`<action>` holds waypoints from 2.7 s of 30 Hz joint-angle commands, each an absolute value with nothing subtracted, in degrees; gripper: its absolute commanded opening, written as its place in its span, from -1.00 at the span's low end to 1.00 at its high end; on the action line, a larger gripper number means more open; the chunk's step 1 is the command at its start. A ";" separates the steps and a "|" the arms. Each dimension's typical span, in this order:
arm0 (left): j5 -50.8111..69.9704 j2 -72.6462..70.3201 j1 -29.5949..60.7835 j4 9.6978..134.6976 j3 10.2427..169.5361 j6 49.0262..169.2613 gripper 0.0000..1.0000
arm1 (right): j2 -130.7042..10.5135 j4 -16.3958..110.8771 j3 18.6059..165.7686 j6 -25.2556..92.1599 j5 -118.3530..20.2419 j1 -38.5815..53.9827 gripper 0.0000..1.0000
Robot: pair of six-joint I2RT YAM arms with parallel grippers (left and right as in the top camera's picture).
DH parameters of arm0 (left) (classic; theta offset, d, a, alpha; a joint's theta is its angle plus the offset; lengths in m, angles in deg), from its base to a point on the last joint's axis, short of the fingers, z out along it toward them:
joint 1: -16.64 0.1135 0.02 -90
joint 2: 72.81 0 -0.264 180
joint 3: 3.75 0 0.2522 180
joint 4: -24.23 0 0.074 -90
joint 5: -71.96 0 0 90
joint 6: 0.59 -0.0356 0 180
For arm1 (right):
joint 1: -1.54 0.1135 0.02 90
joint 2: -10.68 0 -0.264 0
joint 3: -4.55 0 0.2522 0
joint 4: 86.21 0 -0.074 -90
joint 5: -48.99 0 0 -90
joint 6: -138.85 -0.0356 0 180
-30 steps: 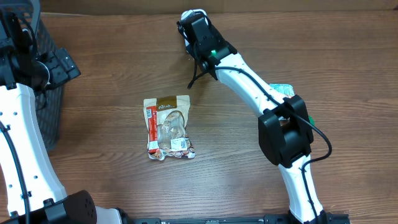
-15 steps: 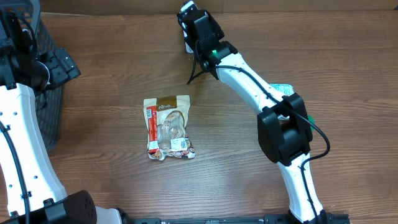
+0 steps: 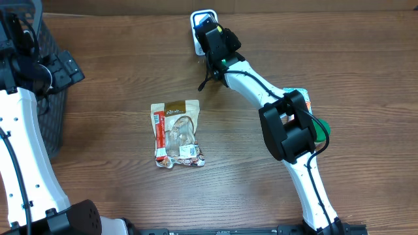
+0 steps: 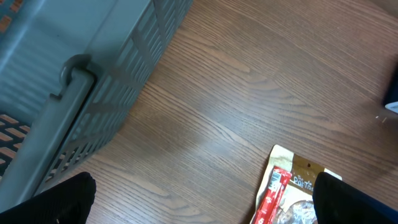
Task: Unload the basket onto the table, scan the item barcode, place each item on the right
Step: 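Hold the yellow tube in front of the scanner window, then move the yellow tube right and lower it beside the green jar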
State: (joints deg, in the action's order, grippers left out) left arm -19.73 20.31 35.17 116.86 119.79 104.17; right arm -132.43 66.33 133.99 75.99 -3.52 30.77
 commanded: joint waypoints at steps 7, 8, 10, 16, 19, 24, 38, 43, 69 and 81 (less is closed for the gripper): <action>-19.51 20.14 35.21 116.88 120.75 103.71 1.00 | -134.27 69.04 134.16 78.52 -1.79 30.81 -0.93; -19.53 20.14 35.21 116.88 120.75 103.73 0.99 | -134.27 70.25 134.16 80.01 -1.35 30.84 -0.93; -19.51 20.14 35.21 116.86 120.75 103.73 1.00 | -134.27 72.52 134.16 83.53 0.07 31.16 -0.93; -19.53 20.14 35.21 116.88 120.75 103.73 0.99 | -134.29 73.55 134.16 89.78 0.07 31.91 -0.93; -19.51 20.14 35.21 116.86 120.75 103.73 1.00 | -134.33 73.55 134.16 89.86 0.07 31.89 -0.93; -19.51 20.14 35.21 116.88 120.75 103.73 1.00 | -134.33 73.55 134.16 90.87 0.05 31.89 -0.93; -19.51 20.14 35.21 116.88 120.75 103.71 1.00 | -134.33 73.55 134.16 98.83 0.09 32.43 -0.92; -19.53 20.14 35.21 116.88 120.75 103.73 1.00 | -134.33 74.42 134.16 92.14 0.09 32.43 -0.91; -19.51 20.14 35.21 116.86 120.75 103.73 1.00 | -109.68 14.77 134.21 42.72 -22.69 32.34 -0.67; -19.51 20.14 35.21 116.88 120.75 103.73 1.00 | -109.90 -10.89 128.98 39.68 -32.41 25.77 -0.70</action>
